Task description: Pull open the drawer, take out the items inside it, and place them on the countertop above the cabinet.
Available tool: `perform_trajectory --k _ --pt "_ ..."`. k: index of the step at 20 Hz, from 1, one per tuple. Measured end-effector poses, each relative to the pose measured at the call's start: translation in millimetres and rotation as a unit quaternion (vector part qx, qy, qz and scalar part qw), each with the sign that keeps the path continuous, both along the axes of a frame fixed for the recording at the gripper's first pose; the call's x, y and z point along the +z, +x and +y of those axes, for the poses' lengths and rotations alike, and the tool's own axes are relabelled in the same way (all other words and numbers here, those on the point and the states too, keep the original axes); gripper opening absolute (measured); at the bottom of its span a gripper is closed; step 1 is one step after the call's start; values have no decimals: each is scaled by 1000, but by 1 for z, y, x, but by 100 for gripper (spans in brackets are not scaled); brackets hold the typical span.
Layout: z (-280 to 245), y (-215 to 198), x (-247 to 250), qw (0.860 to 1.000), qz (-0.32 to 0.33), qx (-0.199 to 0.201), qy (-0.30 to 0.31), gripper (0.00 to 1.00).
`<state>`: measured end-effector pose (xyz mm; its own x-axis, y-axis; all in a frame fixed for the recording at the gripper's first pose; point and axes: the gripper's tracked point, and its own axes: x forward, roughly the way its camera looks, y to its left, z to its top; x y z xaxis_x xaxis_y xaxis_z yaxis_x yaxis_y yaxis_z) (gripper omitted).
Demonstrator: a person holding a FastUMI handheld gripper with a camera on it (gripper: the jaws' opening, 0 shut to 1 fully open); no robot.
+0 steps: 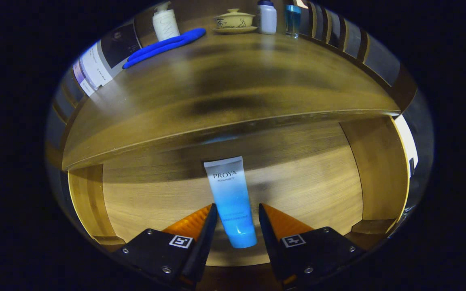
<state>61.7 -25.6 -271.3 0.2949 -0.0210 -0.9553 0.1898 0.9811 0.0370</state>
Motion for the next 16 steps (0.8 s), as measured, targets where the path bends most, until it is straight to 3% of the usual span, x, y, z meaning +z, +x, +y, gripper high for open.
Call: perform_trajectory --k 5,8,13,16 --pt "-3 2 -2 1000 12 -16 -3 63" --pt "-6 0 -5 1000 10 -16 -6 50" --pt "-7 -1 -2 998 -8 -60 0 37" --pt "-7 -8 0 998 -6 -63 -6 33"
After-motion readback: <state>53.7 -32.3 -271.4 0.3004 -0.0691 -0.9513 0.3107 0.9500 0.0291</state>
